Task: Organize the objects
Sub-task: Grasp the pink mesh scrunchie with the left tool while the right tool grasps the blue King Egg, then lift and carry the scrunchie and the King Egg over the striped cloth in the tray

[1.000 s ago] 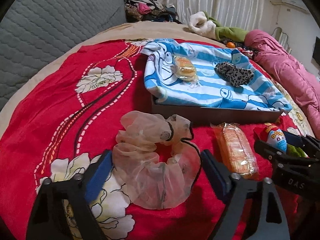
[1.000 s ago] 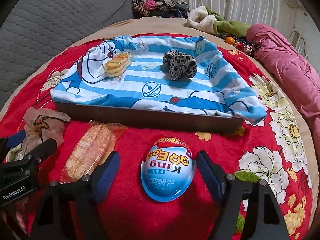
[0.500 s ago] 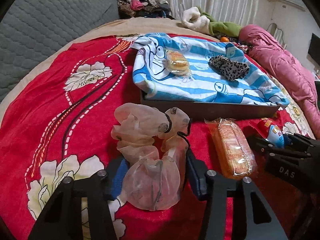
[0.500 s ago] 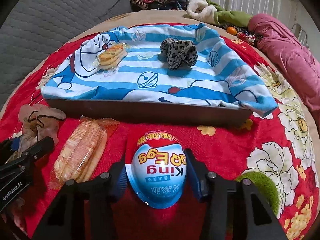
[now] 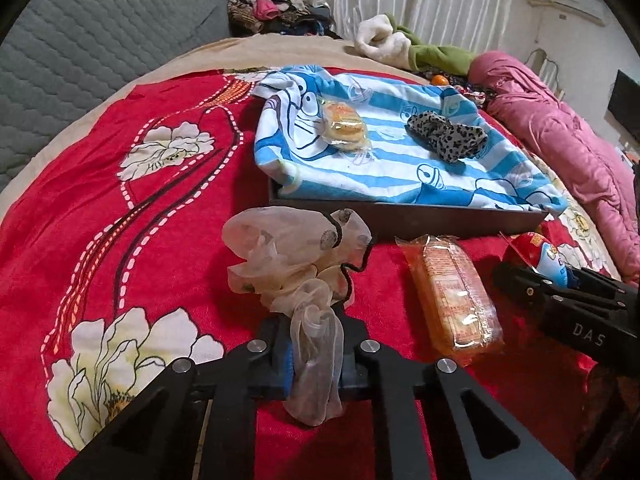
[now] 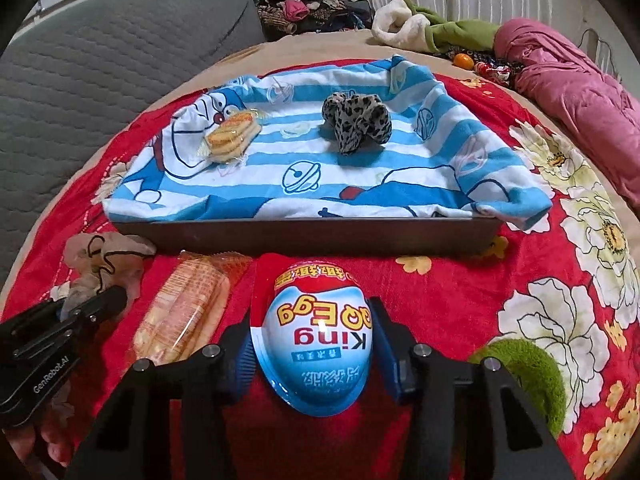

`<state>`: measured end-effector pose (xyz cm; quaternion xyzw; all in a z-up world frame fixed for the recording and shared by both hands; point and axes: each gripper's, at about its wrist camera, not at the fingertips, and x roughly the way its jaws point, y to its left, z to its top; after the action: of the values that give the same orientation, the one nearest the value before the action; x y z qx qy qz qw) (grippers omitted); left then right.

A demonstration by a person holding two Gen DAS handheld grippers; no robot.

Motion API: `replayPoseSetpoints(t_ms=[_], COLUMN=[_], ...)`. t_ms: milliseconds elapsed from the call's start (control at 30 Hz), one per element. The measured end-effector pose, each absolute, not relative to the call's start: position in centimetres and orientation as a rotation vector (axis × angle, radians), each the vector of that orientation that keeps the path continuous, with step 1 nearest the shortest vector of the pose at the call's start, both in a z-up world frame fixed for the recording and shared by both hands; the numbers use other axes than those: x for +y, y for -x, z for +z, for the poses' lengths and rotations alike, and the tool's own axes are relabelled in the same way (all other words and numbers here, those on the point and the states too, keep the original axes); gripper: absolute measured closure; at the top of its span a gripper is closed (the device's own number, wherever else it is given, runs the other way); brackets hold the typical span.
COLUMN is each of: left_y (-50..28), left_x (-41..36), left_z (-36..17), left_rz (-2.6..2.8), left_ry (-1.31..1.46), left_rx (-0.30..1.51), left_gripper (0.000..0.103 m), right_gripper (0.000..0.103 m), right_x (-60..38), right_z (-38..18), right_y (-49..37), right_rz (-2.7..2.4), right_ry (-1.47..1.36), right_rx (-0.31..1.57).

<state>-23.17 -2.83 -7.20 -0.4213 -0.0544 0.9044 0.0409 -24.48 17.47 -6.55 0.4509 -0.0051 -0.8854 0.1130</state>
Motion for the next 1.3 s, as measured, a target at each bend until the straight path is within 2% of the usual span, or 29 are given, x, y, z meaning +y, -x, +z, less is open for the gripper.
replayPoseSetpoints(t_ms=[667, 1300], left_y=[18.4, 12.2], left_x=[-1.2, 0.7], left_z=[-4.1, 0.4], left_rz=[2.802, 2.834], left_ry=[1.227, 1.140], left_rx=[-0.136, -0.064], left_gripper=[0.091, 0.091], right_gripper=[0.053, 0.053], right_x=[17.7, 18.2], right_z=[-4.5, 0.1], right_y=[19.0, 12.9], right_rz=[-2.603, -2.628], right_ry=[-1.262, -1.138], right_rx=[-0.011, -0.013])
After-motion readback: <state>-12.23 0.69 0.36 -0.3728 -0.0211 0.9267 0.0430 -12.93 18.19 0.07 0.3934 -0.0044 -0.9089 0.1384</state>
